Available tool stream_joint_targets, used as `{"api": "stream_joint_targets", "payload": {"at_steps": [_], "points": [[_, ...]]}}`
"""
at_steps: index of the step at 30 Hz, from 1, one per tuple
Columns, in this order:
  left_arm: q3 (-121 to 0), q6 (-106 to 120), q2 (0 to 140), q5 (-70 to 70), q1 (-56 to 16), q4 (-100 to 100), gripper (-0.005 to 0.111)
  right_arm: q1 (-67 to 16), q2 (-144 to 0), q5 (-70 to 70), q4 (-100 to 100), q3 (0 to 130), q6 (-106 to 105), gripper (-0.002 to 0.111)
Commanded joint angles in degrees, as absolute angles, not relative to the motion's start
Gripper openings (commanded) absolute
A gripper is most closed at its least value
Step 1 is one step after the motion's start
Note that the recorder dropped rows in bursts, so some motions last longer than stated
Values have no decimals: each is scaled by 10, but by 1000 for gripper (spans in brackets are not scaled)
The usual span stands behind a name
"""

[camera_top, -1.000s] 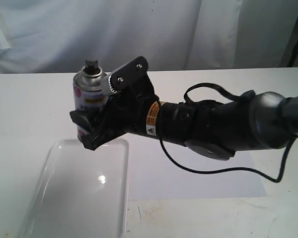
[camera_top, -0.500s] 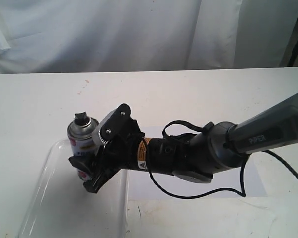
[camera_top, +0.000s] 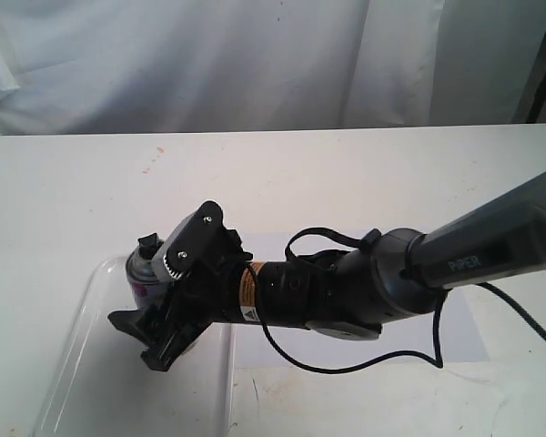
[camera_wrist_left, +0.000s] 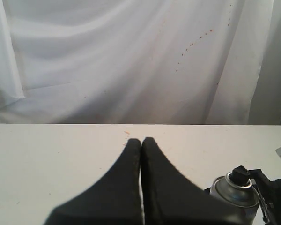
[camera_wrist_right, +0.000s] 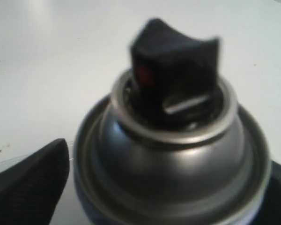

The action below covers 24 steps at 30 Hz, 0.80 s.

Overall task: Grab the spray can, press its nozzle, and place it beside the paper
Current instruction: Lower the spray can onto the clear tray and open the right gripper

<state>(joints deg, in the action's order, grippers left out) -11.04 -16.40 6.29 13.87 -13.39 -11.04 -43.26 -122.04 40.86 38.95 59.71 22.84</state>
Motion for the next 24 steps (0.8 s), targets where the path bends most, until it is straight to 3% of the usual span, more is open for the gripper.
{"api": "stream_joint_targets", "payload": {"at_steps": [1, 8, 24], "points": [[-109, -162, 60, 136, -133, -113, 0, -434, -1204, 407, 432, 600, 268, 85], [-109, -162, 60, 134, -133, -113, 0, -434, -1162, 336, 477, 599, 334, 85], [-109, -160, 60, 133, -133, -118, 0, -424, -1098, 240, 859, 598, 709, 85]]}}
